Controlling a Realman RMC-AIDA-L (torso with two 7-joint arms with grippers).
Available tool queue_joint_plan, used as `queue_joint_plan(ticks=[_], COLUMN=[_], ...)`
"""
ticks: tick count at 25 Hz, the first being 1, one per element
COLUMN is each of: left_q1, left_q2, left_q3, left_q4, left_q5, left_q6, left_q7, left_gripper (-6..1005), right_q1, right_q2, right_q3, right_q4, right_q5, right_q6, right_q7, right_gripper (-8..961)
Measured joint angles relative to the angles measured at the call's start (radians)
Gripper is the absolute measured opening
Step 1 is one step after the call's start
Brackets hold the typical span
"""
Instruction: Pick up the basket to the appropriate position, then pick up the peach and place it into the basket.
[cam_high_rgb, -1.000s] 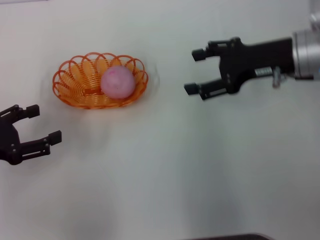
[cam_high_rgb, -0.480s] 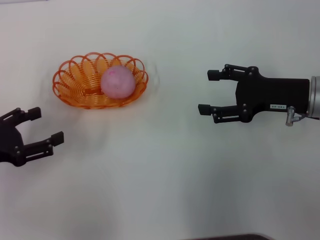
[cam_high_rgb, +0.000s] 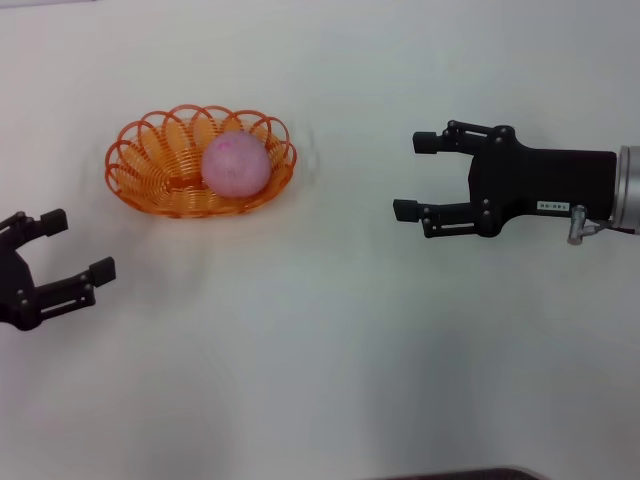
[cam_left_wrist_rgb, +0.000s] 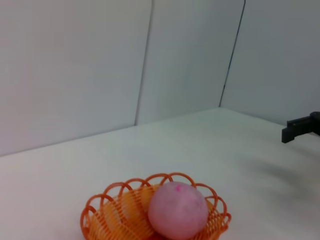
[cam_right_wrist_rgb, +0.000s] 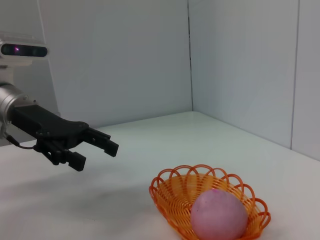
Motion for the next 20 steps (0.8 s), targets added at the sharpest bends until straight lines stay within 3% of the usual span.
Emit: queue_joint_plan(ticks=[20], left_q1=[-0.004], left_q2=[0.0], left_q3=[-0.005], left_q4=[0.0], left_q5=[-0.003], left_q6=[0.005], left_q7=[-0.004], left_gripper=[904], right_q1=[0.008], right_q2=[0.002], right_q3=[0.003], right_q4=[0.001], right_q5=[-0.001], right_q6=[-0.004], right_q7=[0.009], right_gripper=[917])
